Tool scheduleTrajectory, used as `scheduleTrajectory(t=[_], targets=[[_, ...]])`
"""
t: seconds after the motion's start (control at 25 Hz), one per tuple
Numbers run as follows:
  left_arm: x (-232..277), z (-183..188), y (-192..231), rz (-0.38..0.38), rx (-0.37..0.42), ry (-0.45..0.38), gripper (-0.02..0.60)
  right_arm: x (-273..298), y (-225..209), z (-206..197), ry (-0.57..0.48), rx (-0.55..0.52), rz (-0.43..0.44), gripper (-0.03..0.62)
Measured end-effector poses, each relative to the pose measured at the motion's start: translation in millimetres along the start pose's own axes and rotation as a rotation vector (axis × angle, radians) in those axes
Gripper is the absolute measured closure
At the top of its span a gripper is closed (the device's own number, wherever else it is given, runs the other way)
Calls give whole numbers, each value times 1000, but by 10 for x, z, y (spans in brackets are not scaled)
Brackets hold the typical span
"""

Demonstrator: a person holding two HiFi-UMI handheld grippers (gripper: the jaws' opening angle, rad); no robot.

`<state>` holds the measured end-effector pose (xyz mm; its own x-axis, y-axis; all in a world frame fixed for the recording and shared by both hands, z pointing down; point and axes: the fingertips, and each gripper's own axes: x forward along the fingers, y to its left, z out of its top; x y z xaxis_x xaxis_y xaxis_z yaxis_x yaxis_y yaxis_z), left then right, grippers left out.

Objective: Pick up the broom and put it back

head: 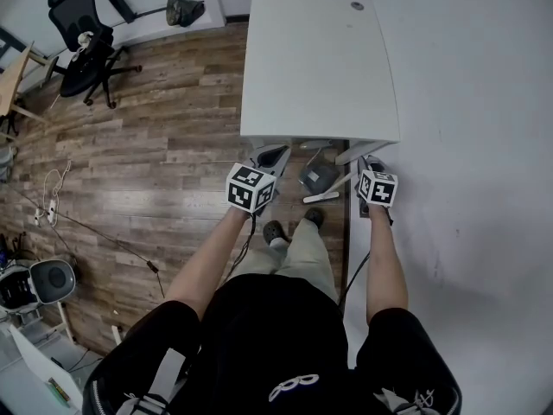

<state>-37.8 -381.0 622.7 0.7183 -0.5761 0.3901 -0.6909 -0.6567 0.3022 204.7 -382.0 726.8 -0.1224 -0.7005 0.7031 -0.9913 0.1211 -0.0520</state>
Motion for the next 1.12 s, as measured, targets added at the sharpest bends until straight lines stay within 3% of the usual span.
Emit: scheduleTrajectory(t=[1.12], targets=[[62,174,440,120,-50,-14,571,715,168,456,63,-31,115,480]])
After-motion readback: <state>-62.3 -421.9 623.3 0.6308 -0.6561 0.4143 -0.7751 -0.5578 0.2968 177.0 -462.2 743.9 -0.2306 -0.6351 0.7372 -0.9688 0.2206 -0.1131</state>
